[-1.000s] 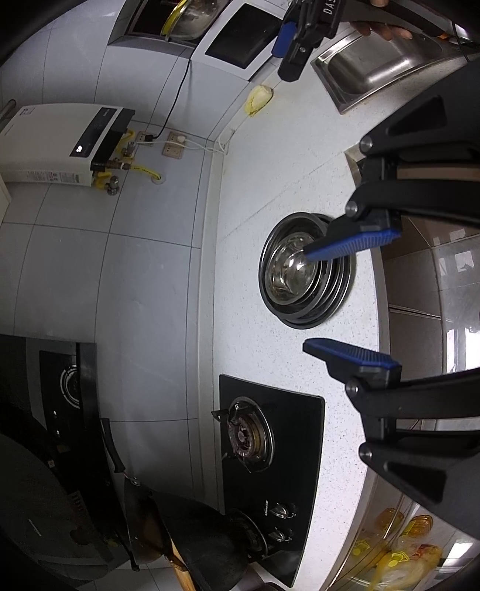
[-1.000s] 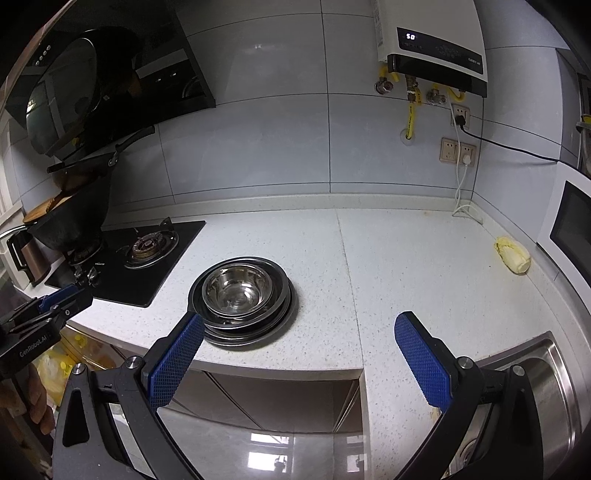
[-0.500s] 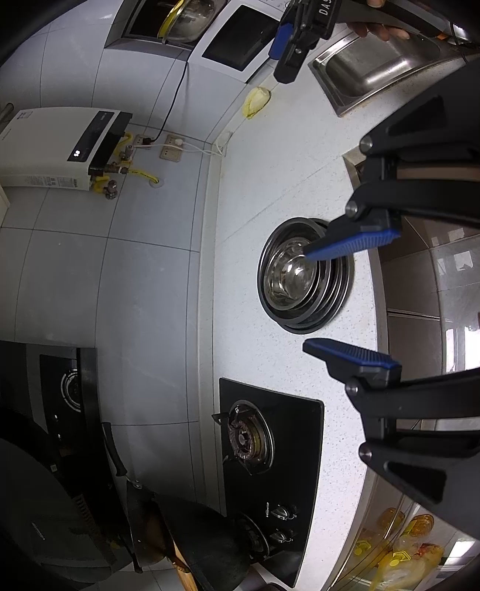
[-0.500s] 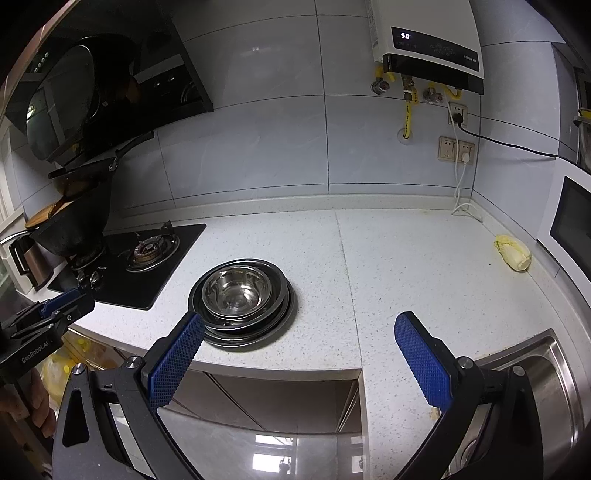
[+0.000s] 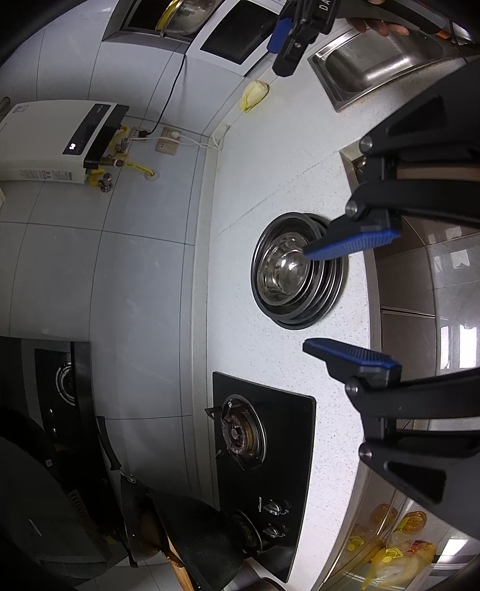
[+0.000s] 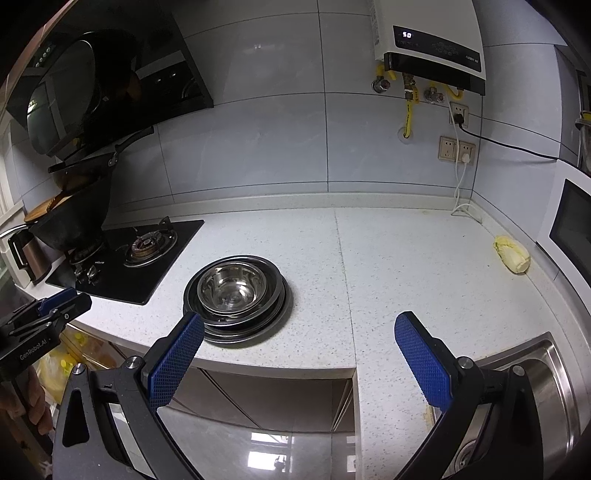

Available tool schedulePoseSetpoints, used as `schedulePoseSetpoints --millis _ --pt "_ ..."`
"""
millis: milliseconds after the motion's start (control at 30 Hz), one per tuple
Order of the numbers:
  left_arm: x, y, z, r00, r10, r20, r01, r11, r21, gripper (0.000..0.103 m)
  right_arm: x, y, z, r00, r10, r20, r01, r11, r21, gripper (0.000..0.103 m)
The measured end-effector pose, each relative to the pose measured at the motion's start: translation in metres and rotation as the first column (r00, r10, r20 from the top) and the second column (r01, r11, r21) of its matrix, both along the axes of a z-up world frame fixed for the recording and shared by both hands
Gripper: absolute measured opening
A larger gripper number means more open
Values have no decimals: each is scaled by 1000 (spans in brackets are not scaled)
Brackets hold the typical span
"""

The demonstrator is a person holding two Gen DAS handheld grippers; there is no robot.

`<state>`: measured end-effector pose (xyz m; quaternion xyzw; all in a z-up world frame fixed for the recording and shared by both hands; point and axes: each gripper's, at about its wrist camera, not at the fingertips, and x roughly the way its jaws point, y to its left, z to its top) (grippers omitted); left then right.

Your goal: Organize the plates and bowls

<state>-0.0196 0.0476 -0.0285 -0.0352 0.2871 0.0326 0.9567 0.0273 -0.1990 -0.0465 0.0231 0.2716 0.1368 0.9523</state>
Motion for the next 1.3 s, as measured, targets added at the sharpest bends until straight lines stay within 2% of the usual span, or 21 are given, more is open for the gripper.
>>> schedulePoseSetpoints --millis 367,600,833,1100,1300 --pt "-4 -9 -3 998 60 -5 -59 996 66 42 -3 2 -2 1000 8 -5 -8 1000 -19 101" --pt "-5 -10 -3 997 74 -11 -73 995 72 42 -5 1 -1 1000 10 -4 -10 1000 -21 101" --pt "-2 -17 -4 999 30 -29 -28 999 43 42 -7 -2 -3 1000 6 -10 -7 1000 -18 101" --pt "6 -43 -8 998 -47 -43 49 997 51 42 -14 -17 -2 999 -34 -8 34 999 -23 101" --pt "11 -53 -9 997 -72 -40 74 996 52 42 -15 -30 -1 997 -73 -10 73 997 -20 101"
